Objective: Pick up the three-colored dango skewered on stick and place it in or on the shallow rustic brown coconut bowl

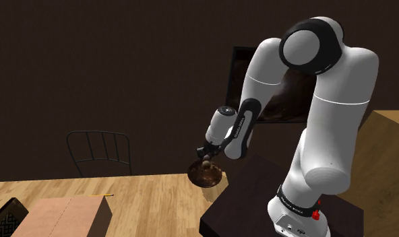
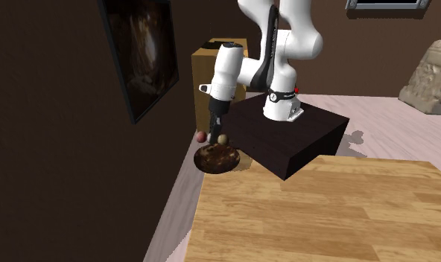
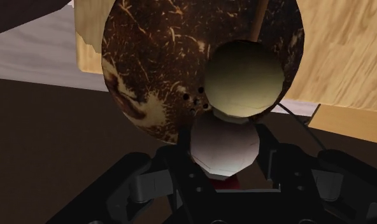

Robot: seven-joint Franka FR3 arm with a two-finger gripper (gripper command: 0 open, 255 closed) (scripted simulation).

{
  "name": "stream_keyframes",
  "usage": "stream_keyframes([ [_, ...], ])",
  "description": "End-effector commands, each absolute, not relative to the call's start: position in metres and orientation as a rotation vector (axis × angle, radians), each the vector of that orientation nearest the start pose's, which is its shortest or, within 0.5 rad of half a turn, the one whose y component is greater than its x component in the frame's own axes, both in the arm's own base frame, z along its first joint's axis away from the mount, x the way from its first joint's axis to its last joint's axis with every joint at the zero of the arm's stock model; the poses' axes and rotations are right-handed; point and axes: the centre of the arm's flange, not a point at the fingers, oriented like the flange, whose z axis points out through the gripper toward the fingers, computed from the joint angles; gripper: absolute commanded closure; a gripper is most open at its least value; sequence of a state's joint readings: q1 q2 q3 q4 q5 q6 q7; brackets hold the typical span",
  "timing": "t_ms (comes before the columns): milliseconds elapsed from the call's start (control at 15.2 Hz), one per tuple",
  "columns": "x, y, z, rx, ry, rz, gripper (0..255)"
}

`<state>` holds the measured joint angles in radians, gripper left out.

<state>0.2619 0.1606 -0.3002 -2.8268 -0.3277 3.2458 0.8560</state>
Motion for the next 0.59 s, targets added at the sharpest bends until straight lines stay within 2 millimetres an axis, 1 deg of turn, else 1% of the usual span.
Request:
stream_keyframes([
  [0, 0.38, 0.011, 0.174, -2.949, 0.838, -0.394, 255],
  [528, 0.38, 0.011, 0.132, -2.949, 0.838, -0.394, 255],
])
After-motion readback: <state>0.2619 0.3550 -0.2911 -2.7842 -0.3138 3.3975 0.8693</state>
